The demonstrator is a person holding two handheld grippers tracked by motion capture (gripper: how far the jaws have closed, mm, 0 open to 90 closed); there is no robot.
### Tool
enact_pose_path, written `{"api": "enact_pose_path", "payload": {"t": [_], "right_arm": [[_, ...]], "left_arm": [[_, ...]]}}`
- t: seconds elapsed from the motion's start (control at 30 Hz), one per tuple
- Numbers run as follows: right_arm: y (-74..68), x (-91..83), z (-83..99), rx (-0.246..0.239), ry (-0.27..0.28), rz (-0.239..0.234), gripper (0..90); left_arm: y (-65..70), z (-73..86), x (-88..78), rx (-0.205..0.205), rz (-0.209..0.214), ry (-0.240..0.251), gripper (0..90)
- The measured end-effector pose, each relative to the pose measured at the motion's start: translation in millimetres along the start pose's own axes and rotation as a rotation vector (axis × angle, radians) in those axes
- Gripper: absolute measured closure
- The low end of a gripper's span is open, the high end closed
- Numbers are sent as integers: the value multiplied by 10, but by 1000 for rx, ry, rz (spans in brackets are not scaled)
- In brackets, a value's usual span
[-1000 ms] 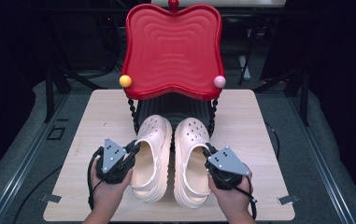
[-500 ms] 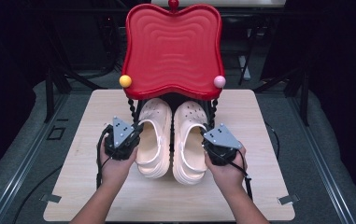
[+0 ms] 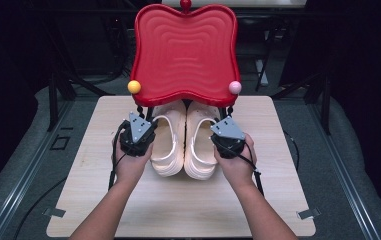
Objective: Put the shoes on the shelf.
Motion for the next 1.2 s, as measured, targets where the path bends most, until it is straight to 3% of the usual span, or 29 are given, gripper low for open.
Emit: {"api": "enact_pose_path", "payload": {"t": [0.1,0.2,0.33,0.43,0.57,0.63,0.73,0.83,0.87,0.97,1.2], "right_arm": [[-6,85,6,-10,3,21,826],[-59,117,46,-22,0,6,814],[-135,111,77,-49,-8,-3,802],[-167,112,93,-53,-14,-7,791],[-184,111,85,-45,-19,-3,770],[-184,114,89,-15,-25,-20,715],[-175,107,95,25,-38,-40,673],[-172,105,86,31,-44,-57,656],[-168,100,83,33,-49,-64,651],[-163,89,77,46,-53,-77,646],[-155,73,90,51,-67,-89,614]], "left_arm": [[4,-3,41,1,9,-1,833],[68,18,88,58,18,-22,829],[104,64,112,76,41,-35,808],[119,85,118,96,34,-34,803],[141,87,141,90,26,-29,794],[149,93,154,47,35,-17,757],[154,94,154,26,43,0,737],[144,89,157,11,50,0,726],[122,87,159,-22,61,0,707],[109,101,167,-55,76,4,676],[99,108,173,-102,80,6,595]]}}
Point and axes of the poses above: each handheld gripper's, and its own axes: x roughly forward along the jaws, z roughly out of its underside, y roughly to its right, the point moved 5 cm from there along x, roughly forward along the jaws, and after that the axes turned 14 degrees about z, right-handed, at the moved point
